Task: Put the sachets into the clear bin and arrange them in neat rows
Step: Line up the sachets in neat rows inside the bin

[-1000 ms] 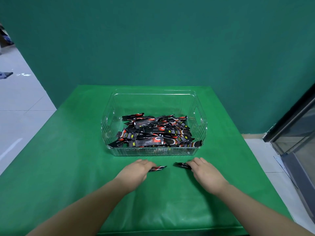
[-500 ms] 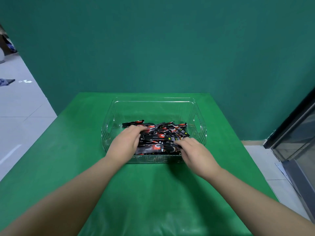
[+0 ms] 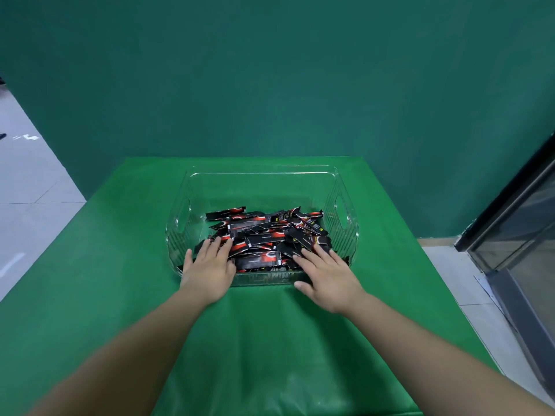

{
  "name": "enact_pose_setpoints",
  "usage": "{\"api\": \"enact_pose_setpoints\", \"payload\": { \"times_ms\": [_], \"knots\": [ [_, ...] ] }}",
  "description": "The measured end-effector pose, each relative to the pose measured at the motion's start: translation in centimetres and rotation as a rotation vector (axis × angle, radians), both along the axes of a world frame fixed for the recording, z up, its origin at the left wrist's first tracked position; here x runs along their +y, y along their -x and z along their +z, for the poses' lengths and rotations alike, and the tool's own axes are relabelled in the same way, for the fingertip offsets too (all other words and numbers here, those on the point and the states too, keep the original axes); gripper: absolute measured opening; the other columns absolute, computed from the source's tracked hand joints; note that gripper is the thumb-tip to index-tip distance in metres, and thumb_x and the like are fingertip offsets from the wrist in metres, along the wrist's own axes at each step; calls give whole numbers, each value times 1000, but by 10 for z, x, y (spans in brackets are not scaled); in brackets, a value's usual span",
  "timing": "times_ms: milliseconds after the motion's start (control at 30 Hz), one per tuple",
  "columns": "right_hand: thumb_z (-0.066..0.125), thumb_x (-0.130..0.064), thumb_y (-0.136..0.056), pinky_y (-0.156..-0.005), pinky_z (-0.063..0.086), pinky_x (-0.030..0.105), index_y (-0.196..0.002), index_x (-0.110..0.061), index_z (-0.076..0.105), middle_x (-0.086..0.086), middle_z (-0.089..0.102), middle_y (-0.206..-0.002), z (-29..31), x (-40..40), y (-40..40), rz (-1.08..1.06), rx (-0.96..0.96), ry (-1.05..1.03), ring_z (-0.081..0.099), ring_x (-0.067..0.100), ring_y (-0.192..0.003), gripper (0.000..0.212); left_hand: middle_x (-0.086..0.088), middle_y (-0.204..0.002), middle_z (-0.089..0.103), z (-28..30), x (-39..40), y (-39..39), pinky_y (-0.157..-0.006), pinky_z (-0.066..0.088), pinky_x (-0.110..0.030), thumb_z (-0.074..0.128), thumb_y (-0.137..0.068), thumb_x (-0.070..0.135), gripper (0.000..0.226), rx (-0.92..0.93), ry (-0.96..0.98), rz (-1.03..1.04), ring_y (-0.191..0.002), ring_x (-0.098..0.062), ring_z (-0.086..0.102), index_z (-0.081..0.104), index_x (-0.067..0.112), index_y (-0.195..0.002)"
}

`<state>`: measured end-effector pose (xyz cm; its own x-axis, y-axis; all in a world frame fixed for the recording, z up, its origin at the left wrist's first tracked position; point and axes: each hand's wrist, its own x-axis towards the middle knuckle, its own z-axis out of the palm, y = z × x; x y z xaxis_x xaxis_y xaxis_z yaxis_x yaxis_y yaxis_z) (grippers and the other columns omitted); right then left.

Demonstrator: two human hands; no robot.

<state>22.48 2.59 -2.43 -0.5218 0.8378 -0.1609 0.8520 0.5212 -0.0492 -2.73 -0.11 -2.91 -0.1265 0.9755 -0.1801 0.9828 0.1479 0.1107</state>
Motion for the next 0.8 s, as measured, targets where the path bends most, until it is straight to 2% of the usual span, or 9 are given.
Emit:
{"api": "enact_pose_setpoints", "payload": {
  "times_ms": [133,233,467,733,800],
  "knots": [
    [33,-49,-98,-117,1,38,-147,-33,23,-3,12,-158,3,4,2,-2,-5,55,6,19,-146,52,-2,-161,-3,3,2,0,-117,1,-48,20,-102,37,57,-24,53,5,-148,-19,-1,-6,32,-152],
    [33,-45,-100,-117,4,38,-145,-32,31,-3,14,-158,4,1,3,-14,1,75,7,19,-146,47,-2,-161,-5,5,-2,-2,-118,2,-46,21,-102,36,57,-39,76,1,-148,-19,-1,-8,35,-151],
    [33,-45,-100,-117,8,37,-143,-31,34,-4,18,-157,6,-32,-7,15,7,96,10,20,-146,46,-6,-160,-9,7,-35,-7,-120,1,-42,21,-102,33,57,-56,98,-97,-148,-20,-3,-8,38,-151],
    [29,-45,-100,-117,14,32,-138,-31,43,-10,23,-155,6,-89,-25,22,56,123,12,15,-146,42,0,-159,-15,7,-88,-16,-119,-6,-38,25,-101,27,61,-64,38,-210,-146,-14,-13,-10,36,-151],
    [20,-53,-98,-117,16,32,-136,-33,45,-12,25,-154,7,-103,-30,16,76,128,12,13,-145,51,3,-159,-17,8,-102,-19,-118,-8,-35,27,-101,24,63,-103,32,-243,-144,-10,-17,-9,35,-151]
  ]
}}
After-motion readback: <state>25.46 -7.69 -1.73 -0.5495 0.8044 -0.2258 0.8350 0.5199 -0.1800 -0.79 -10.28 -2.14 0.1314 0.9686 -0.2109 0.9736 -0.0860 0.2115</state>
